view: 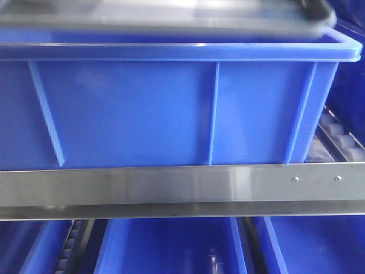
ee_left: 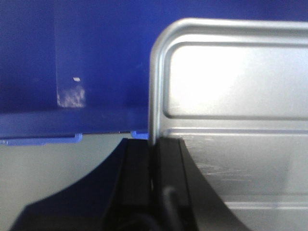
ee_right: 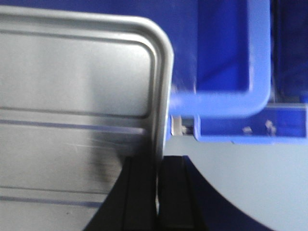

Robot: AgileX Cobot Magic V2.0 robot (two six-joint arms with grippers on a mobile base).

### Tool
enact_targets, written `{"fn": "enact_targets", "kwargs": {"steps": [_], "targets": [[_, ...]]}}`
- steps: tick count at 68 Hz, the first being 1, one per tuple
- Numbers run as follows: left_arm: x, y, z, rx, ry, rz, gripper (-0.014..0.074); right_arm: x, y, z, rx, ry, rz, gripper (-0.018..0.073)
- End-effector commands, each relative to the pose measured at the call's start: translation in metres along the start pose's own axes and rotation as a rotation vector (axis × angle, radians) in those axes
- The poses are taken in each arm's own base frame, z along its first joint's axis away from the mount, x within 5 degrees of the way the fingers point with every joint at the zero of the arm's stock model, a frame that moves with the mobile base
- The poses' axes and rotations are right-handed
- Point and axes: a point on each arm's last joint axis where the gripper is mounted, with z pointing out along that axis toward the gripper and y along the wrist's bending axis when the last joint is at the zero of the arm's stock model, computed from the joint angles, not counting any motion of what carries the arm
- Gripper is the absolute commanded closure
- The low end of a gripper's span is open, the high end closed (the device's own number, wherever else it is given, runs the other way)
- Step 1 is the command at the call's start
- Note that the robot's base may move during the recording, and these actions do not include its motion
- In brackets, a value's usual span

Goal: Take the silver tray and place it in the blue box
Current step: 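Extend both arms to carry the tray over the blue bin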

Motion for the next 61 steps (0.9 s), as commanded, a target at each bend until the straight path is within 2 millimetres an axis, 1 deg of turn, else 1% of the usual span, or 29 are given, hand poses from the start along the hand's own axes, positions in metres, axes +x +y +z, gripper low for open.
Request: {"fn": "enact_targets", "kwargs": {"steps": [1,8,14,25,37,42,49,52,61], "targets": [[-0.018,-0.009,-0.022,0.223,-0.134,-0.019,0.0688,-0.031,0.014,-0.025,-0.242,-0.187,0.007,0.0500],[-0.029,-0.007,-0.018,0.276,-0.161,-0.025,0.0688,-0.048,0.012,-0.025,-0.241,-0.236,0.008,0.0500],[-0.039,-0.005,-0.010,0.303,-0.174,-0.035,0.0688,-0.058,0.014,-0.023,-0.247,-0.264,0.012,0.0500],[-0.060,0.002,0.007,0.298,-0.224,-0.046,0.0688,-0.076,0.019,-0.010,-0.253,-0.310,0.016,0.0500],[-0.083,0.007,0.026,0.288,-0.303,-0.051,0.0688,-0.094,0.022,0.016,-0.251,-0.349,0.036,0.0500],[-0.092,0.009,0.038,0.281,-0.326,-0.068,0.0688,-0.101,0.022,0.030,-0.252,-0.363,0.042,0.0500],[-0.094,0.010,0.055,0.260,-0.298,-0.073,0.0688,-0.105,0.021,0.051,-0.218,-0.341,0.046,0.0500],[-0.094,0.009,0.059,0.252,-0.281,-0.072,0.0688,-0.105,0.022,0.058,-0.208,-0.329,0.044,0.0500],[-0.094,0.006,0.072,0.240,-0.259,-0.064,0.0688,-0.105,0.023,0.068,-0.194,-0.314,0.043,0.0500]]}}
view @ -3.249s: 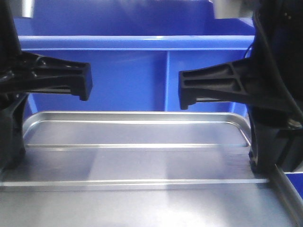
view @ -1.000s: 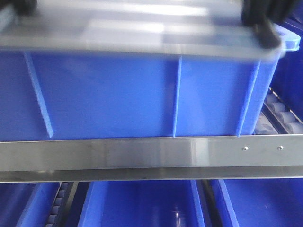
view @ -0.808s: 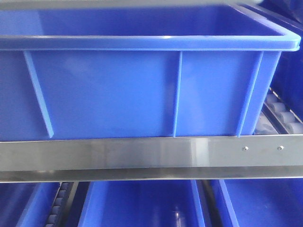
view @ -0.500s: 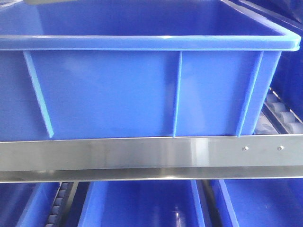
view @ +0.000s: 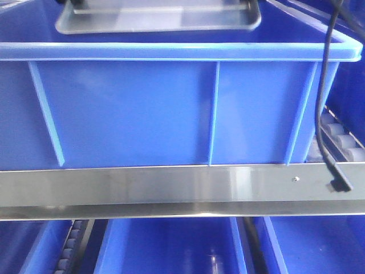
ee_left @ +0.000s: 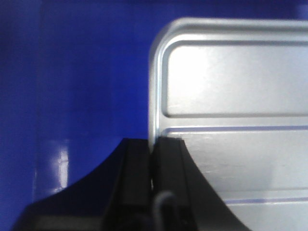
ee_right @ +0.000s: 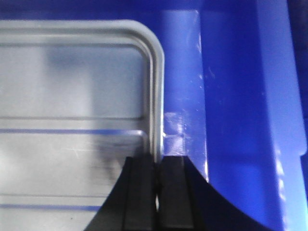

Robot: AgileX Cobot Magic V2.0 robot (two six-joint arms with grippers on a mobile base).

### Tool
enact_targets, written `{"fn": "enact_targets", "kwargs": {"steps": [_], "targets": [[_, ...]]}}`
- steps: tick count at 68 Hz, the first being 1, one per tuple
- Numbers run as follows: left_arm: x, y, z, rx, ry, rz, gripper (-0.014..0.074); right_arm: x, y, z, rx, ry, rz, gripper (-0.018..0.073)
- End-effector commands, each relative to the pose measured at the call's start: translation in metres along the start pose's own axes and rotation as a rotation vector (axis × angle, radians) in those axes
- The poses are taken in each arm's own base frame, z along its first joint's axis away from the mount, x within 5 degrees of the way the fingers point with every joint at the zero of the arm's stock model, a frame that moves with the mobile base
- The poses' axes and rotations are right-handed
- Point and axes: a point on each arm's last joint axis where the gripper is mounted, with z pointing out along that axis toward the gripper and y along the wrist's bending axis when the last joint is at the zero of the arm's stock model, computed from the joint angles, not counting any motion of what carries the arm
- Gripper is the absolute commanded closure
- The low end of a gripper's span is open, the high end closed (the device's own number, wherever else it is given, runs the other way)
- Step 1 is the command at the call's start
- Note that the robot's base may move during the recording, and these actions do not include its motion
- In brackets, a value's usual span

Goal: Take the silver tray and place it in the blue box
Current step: 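Extend both arms to carry the tray over the blue bin, then lower the tray into the blue bin and open both grippers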

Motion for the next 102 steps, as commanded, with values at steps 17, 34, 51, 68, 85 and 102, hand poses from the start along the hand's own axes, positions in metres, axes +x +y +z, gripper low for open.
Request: {"fn": "enact_targets", "kwargs": {"steps": [17,34,51,68,85,102], "targets": [[-0.011,-0.021,-0.009,0.150,-0.083,-0.046,0.0688,-0.023,0.020,-0.026,-0.234,-0.182,0.040,0.0500],[-0.012,-0.021,-0.009,0.147,-0.089,-0.041,0.0688,-0.023,0.020,-0.026,-0.234,-0.182,0.040,0.0500],[-0.012,-0.021,-0.009,0.142,-0.092,-0.036,0.0688,-0.023,0.020,-0.026,-0.234,-0.182,0.041,0.0500],[-0.011,-0.020,-0.009,0.136,-0.080,-0.038,0.0470,-0.023,0.021,-0.026,-0.239,-0.187,0.041,0.0498],[-0.014,-0.009,-0.008,0.016,-0.111,0.057,0.0238,-0.025,0.004,-0.017,-0.145,-0.151,0.053,0.0022],[-0.014,-0.008,-0.008,0.007,-0.109,0.060,0.0239,-0.025,-0.001,-0.016,-0.126,-0.135,0.063,-0.0053]]}}
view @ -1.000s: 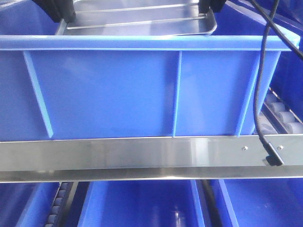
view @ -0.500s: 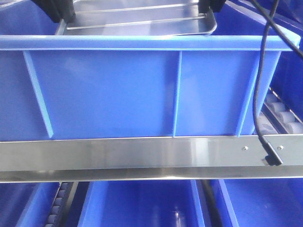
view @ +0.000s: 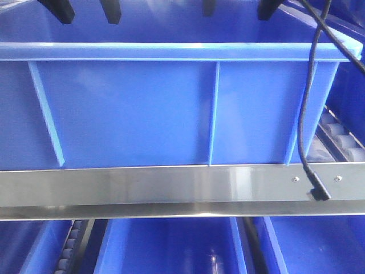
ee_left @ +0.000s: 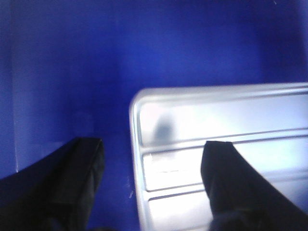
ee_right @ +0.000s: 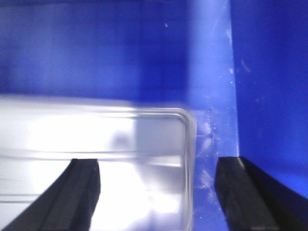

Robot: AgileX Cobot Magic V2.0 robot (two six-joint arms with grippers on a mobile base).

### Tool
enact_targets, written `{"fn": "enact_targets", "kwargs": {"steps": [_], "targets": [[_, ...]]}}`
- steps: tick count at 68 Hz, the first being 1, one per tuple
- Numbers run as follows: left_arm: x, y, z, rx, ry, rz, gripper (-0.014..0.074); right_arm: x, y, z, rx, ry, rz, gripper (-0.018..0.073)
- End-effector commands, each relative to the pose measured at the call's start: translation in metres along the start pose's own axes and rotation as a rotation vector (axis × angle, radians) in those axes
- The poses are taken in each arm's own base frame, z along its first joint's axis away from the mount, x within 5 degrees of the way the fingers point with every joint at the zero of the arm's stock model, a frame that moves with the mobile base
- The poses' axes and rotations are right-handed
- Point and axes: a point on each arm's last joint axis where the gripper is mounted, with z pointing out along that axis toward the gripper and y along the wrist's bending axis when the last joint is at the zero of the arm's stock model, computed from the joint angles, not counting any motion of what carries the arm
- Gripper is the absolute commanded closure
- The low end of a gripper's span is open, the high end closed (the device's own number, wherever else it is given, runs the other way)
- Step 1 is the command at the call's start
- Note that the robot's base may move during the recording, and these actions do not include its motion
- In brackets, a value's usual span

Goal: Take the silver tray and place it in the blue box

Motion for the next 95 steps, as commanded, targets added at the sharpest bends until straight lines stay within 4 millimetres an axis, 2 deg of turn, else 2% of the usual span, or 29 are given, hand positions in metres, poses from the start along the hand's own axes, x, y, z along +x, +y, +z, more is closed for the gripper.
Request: {"fn": "enact_targets", "kwargs": {"steps": [1,9,14,17,23,29,42,53,59,65,79,95], "targets": [[-0.017,0.002,-0.026,0.022,-0.123,0.000,0.0239,-0.023,-0.001,-0.030,-0.072,-0.140,0.014,-0.0053],[-0.017,0.005,-0.025,0.020,-0.114,-0.013,0.0250,-0.023,-0.001,-0.031,-0.073,-0.141,0.014,-0.0053],[-0.016,0.005,-0.025,0.018,-0.108,-0.018,0.0354,-0.023,-0.001,-0.031,-0.072,-0.139,0.014,-0.0010],[-0.016,0.006,-0.025,0.015,-0.103,-0.020,0.0464,-0.022,0.000,-0.031,-0.071,-0.138,0.013,0.0069],[-0.016,0.006,-0.025,0.014,-0.103,-0.019,0.0704,-0.022,0.000,-0.031,-0.071,-0.137,0.013,0.0329],[-0.017,0.005,-0.025,0.017,-0.114,-0.017,0.0676,-0.023,0.000,-0.031,-0.075,-0.141,0.013,0.0519],[-0.017,0.007,-0.031,0.014,-0.107,-0.059,0.0680,-0.026,0.001,-0.039,-0.112,-0.178,0.018,0.0503],[-0.014,0.012,-0.047,0.033,-0.145,-0.110,0.0680,-0.033,0.004,-0.055,-0.211,-0.296,-0.055,0.0503],[-0.008,0.015,-0.057,0.058,-0.180,-0.112,0.0680,-0.027,0.000,-0.063,-0.233,-0.322,-0.088,0.0503],[-0.001,0.017,-0.068,0.101,-0.234,-0.116,0.0680,-0.018,-0.007,-0.070,-0.259,-0.343,-0.100,0.0503],[0.021,0.028,-0.103,0.193,-0.383,-0.111,0.0680,0.007,-0.028,-0.109,-0.382,-0.508,-0.187,0.0503],[0.067,0.044,-0.150,0.332,-0.685,-0.017,0.0680,0.053,-0.064,-0.153,-0.468,-0.732,-0.347,0.0503]]}}
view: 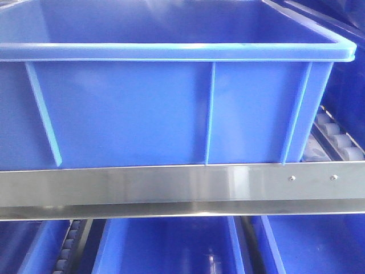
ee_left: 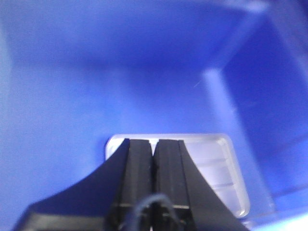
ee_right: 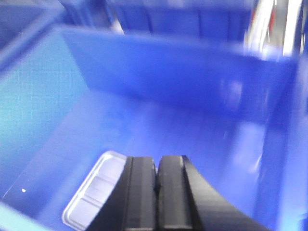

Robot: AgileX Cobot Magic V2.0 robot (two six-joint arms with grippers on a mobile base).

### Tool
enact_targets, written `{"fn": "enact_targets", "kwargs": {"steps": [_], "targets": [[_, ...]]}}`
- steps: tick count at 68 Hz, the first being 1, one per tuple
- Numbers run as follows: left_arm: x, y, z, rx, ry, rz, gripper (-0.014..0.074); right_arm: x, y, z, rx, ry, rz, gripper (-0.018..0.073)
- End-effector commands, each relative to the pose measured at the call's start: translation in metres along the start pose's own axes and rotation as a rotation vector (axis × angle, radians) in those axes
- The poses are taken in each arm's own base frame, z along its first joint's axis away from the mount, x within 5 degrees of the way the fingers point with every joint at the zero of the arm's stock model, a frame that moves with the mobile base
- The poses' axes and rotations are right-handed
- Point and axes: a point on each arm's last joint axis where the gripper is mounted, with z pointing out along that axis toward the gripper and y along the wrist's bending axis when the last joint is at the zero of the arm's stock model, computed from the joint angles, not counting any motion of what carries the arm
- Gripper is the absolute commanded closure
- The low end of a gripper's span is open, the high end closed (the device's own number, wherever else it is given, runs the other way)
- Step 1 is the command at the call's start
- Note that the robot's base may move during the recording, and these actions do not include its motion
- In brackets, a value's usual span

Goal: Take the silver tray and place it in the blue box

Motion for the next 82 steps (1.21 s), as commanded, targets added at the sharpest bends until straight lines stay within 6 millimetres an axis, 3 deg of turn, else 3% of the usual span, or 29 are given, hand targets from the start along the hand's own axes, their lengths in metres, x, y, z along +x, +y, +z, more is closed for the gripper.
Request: {"fn": "enact_targets", "kwargs": {"steps": [1,9,19,37,50,82], "targets": [[-0.012,-0.004,-0.033,0.108,-0.229,0.054,0.0680,-0.016,0.005,-0.033,-0.093,-0.212,-0.098,0.0503],[0.010,0.001,-0.063,0.159,-0.343,0.114,0.0680,-0.002,0.007,-0.068,-0.177,-0.339,-0.159,0.0503],[0.044,0.013,-0.096,0.174,-0.409,0.162,0.0680,0.022,-0.001,-0.103,-0.174,-0.375,-0.158,0.0503],[0.099,0.033,-0.141,0.174,-0.492,0.152,0.0680,0.069,-0.019,-0.150,-0.113,-0.398,-0.145,0.0503],[0.111,0.038,-0.158,0.187,-0.568,0.146,0.0680,0.087,-0.022,-0.157,-0.113,-0.408,-0.144,0.0503],[0.111,0.038,-0.159,0.189,-0.573,0.146,0.0680,0.092,-0.023,-0.155,-0.106,-0.386,-0.143,0.0503]]}}
